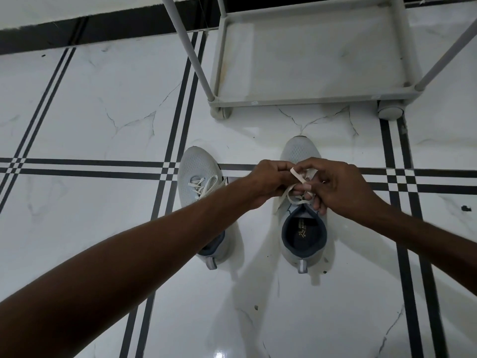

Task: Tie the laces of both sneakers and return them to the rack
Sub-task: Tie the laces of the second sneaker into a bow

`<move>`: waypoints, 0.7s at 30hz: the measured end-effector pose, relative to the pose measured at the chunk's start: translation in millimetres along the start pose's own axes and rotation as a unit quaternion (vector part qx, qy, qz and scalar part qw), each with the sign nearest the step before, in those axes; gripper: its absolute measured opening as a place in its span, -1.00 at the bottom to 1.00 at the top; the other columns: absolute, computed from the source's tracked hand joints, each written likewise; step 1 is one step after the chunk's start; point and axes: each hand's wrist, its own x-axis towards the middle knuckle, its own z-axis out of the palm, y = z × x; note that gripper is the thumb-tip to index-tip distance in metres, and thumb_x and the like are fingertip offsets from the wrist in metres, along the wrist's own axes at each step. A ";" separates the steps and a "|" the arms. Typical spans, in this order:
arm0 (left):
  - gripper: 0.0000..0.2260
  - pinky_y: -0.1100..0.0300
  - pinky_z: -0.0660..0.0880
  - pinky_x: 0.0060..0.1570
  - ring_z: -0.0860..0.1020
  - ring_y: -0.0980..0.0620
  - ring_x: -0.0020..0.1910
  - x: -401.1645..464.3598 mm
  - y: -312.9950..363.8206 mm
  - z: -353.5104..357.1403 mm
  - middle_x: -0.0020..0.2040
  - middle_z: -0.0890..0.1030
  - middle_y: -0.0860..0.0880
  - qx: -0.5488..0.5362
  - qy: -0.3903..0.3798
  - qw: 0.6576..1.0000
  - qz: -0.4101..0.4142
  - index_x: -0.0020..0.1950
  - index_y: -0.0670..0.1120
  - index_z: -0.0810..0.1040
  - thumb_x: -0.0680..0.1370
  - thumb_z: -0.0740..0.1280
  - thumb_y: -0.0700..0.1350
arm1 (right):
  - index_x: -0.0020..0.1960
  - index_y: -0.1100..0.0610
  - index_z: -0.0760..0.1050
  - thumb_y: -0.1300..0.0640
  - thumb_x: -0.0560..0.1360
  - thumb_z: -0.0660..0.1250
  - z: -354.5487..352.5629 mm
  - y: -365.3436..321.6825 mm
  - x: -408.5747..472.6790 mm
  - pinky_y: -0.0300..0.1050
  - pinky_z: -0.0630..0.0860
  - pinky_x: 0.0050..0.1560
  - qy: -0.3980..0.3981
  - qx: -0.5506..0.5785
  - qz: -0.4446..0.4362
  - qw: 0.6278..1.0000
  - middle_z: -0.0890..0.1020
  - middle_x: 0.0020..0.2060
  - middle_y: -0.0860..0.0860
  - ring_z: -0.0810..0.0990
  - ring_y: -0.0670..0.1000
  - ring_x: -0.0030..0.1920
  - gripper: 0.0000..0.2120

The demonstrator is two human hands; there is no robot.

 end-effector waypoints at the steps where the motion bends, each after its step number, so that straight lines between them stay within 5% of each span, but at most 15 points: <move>1: -0.81 0.03 0.59 0.12 0.64 -0.13 -0.09 -0.8 -0.6 -0.2 -0.02 0.63 -0.29 -0.005 -0.009 1.000 -0.007 0.15 -0.33 0.59 0.55 0.34 -0.36 | 0.10 -0.02 0.59 0.31 0.51 0.39 0.3 1.2 0.8 -0.08 0.59 -0.50 -0.001 0.003 0.000 1.000 0.64 -0.45 0.13 0.63 0.10 -0.53 -0.73; 6: -0.81 0.10 0.57 0.16 0.64 0.01 -0.12 -6.3 -4.4 -1.5 -0.10 0.65 -0.13 -0.078 -0.080 0.992 -0.055 0.10 -0.21 0.59 0.65 0.19 -0.32 | 0.10 0.06 0.56 0.36 0.52 0.34 0.7 3.3 3.4 0.02 0.62 -0.48 -0.011 0.008 0.000 1.000 0.65 -0.43 0.20 0.64 0.17 -0.51 -0.74; 12: -0.86 0.29 0.58 -0.22 0.52 0.13 -0.33 -10.1 -7.3 2.2 -0.22 0.62 -0.08 -0.074 -0.087 0.992 -0.044 -0.07 -0.16 0.59 0.64 0.29 -0.20 | 0.12 0.11 0.48 0.37 0.54 0.31 1.6 12.4 7.6 0.02 0.62 -0.41 -0.040 0.065 0.036 0.996 0.65 -0.33 0.26 0.64 0.18 -0.45 -0.77; 15: -0.83 0.26 0.57 -0.25 0.48 0.12 -0.34 -11.2 -6.3 2.1 -0.20 0.57 -0.06 -0.072 -0.070 0.994 -0.030 -0.04 -0.11 0.62 0.66 0.25 -0.17 | 0.16 0.23 0.39 0.35 0.53 0.35 -7.2 19.7 8.7 -0.04 0.60 -0.37 -0.046 0.133 0.085 0.986 0.62 -0.30 0.27 0.62 0.17 -0.36 -0.76; 18: -0.81 0.20 0.57 -0.16 0.53 0.08 -0.31 -14.7 -2.0 -5.3 -0.24 0.60 -0.02 0.002 -0.082 0.997 -0.007 -0.06 -0.05 0.66 0.66 0.26 -0.11 | 0.08 0.29 0.42 0.32 0.53 0.35 -15.6 26.5 9.9 -0.11 0.57 -0.33 -0.071 0.147 0.101 0.981 0.61 -0.30 0.27 0.59 0.15 -0.32 -0.84; 21: -0.88 0.17 0.58 -0.15 0.59 0.07 -0.30 -15.3 6.8 -9.4 -0.26 0.66 -0.15 0.185 -0.073 0.977 0.079 -0.10 -0.13 0.69 0.57 0.41 -0.12 | 0.03 0.26 0.45 0.30 0.55 0.35 -15.4 30.7 13.5 -0.13 0.55 -0.34 -0.089 0.166 0.112 0.976 0.59 -0.30 0.24 0.57 0.08 -0.33 -0.90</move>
